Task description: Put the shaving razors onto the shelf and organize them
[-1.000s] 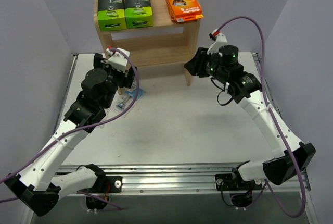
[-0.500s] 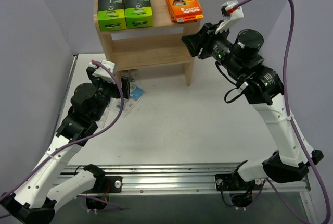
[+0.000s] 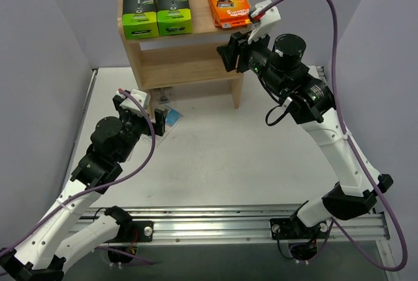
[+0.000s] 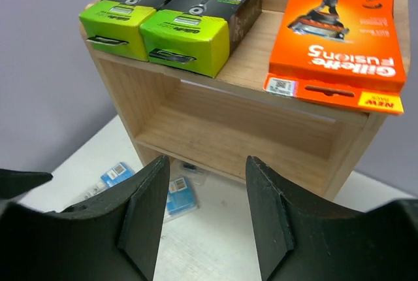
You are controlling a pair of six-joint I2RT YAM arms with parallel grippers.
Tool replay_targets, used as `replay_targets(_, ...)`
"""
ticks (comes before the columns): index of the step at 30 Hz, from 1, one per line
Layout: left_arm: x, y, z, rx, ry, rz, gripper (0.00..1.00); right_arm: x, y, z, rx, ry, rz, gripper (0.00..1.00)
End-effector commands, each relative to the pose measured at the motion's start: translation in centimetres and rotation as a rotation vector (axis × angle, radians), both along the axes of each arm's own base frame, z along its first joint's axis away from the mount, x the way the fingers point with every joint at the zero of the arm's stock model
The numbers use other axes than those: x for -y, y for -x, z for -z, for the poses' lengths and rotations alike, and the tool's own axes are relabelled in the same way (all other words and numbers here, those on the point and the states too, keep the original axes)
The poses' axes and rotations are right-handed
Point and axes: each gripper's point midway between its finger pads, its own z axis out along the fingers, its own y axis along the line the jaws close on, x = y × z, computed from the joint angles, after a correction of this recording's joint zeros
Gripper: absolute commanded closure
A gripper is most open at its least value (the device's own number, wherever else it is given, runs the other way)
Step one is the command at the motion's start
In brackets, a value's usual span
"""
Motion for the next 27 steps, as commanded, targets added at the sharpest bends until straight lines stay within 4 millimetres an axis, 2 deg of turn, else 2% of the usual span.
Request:
replay_targets(1,-0.2,0.7,-2.7,0.094,0.033,0.001,0.06,0.4,1.8,-3.7,0.234,0.141,-0.003,0.54)
replay_targets(3,-0.1,0.8,-2.7,0.099,0.026,0.002,0.06,0.4,2.2,-3.4,0.279,0.211,0.010,0.54)
replay_targets(4,-0.1,0.9,-2.6,0.100,0.025,0.003,0.06,0.3,2.0,-2.1,0.318,0.309,0.010,0.57)
replay_targets(5,0.0,0.9,-2.6,0.102,0.022,0.006,0.06,0.3,2.9,-2.9,0.372,0.324,0.015,0.58)
replay_targets(6,0.2,1.0,-2.5,0.101,0.017,0.014,0.06,0.9,2.8,-2.7,0.395,0.364,0.052,0.60)
replay_targets(7,0.2,1.0,-2.6,0.105,0.015,0.016,0.06,0.9,2.4,-1.3,0.422,0.457,0.070,0.60)
replay_targets(12,0.3,1.1,-2.6,0.109,0.008,0.017,0.06,3.0,1.9,-1.5,0.490,0.587,0.202,0.59)
replay_targets(18,0.6,1.2,-2.4,0.112,-0.003,0.026,0.06,3.5,1.1,-1.8,0.528,0.642,0.262,0.63)
replay_targets(27,1.0,1.4,-2.3,0.117,-0.011,0.044,0.06,4.3,-1.1,-2.5,0.544,0.604,0.210,0.66)
